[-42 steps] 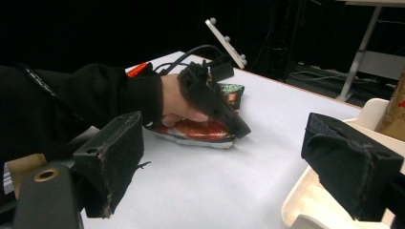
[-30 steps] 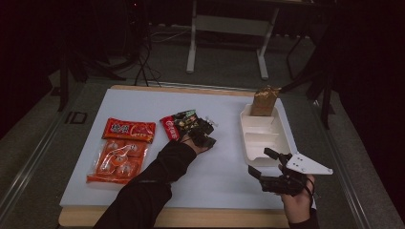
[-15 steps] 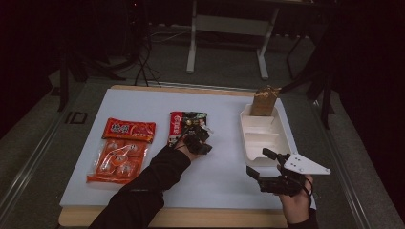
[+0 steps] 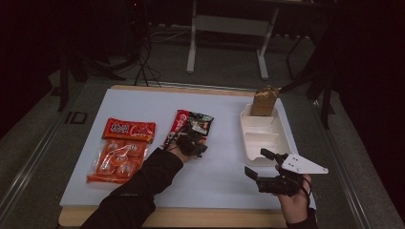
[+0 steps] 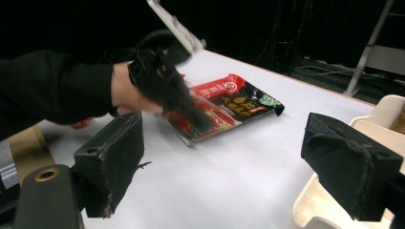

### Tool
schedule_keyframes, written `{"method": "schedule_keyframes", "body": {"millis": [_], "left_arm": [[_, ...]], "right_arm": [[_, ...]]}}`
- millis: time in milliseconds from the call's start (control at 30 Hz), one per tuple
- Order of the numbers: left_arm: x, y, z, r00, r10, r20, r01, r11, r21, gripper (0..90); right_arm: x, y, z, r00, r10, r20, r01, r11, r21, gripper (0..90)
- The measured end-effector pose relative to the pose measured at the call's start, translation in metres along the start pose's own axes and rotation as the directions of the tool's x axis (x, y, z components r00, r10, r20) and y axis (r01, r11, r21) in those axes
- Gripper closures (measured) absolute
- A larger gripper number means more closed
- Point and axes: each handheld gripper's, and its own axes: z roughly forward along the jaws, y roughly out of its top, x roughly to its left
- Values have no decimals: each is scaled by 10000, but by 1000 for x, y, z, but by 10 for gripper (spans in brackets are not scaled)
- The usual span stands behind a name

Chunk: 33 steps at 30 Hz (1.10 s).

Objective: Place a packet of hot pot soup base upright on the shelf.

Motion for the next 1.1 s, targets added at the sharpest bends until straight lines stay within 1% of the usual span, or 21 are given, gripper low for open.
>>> {"method": "schedule_keyframes", "body": {"millis": [67,167,333,367,467,500,533,567,600,633,667,700,733,767,800,833,900,933,1033,1067,1100], "left_arm": [[7,2,-10,10000,-61,-36,60,9997,-256,900],[17,3,-24,9989,-295,-375,272,9978,-609,900],[34,6,-40,9962,-566,-665,494,9932,-1056,900],[38,7,-42,9953,-649,-717,571,9927,-1064,900],[51,7,-45,9912,-801,-1056,688,9919,-1066,900],[55,6,-45,9899,-849,-1134,729,9916,-1065,899],[60,6,-45,9883,-996,-1153,861,9894,-1169,898],[65,6,-45,9870,-1097,-1172,958,9884,-1181,879],[69,6,-44,9849,-1206,-1240,1049,9865,-1260,826],[69,6,-44,9849,-1206,-1240,1049,9865,-1260,786],[76,6,-43,9828,-1314,-1294,1164,9862,-1177,742],[80,6,-42,9810,-1409,-1336,1256,9852,-1171,717],[84,7,-40,9813,-1482,-1229,1340,9841,-1164,695],[88,7,-37,9830,-1463,-1108,1345,9851,-1071,676],[90,7,-35,9814,-1496,-1200,1373,9850,-1047,650],[93,8,-31,9824,-1535,-1062,1424,9842,-1049,634],[95,8,-29,9823,-1541,-1061,1431,9842,-1042,618],[102,10,-22,9786,-1642,-1236,1523,9833,-1000,594],[110,12,-13,9709,-1753,-1629,1605,9819,-1001,515],[113,12,-12,9691,-1819,-1664,1656,9804,-1070,492],[117,13,-9,9698,-1853,-1585,1703,9799,-1038,493]], "right_arm": [[0,0,1,10000,-29,5,29,10000,0,145],[0,0,1,10000,-36,20,36,10000,-15,145],[1,0,2,9999,2,-110,-2,10000,-7,144],[2,0,2,10000,-12,-97,12,10000,0,144],[2,0,3,9999,-59,-127,60,10000,42,144],[2,0,4,9999,-73,-140,74,10000,53,145],[2,0,4,9998,-90,-172,92,9999,85,145],[2,0,4,9998,-92,-179,94,9999,96,144],[2,0,4,9998,-73,-189,75,9999,114,145],[2,0,5,9997,-78,-225,80,9999,121,144],[2,-1,5,9997,-80,-222,83,9999,137,144],[2,-1,5,9997,-80,-229,83,9999,147,144],[2,-1,6,9996,-56,-274,60,9999,159,145],[2,-2,6,9995,-53,-302,59,9998,176,145],[2,-2,6,9995,-91,-305,97,9998,196,144],[2,-2,7,9994,-104,-323,110,9997,204,145],[2,-3,7,9992,-126,-371,134,9997,221,144],[3,-3,8,9992,-163,-375,172,9996,235,145],[3,-3,7,9988,-250,-411,260,9994,240,144],[3,-3,7,9988,-230,-434,242,9994,263,144],[3,-3,7,9988,-228,-430,239,9994,263,144]]}}
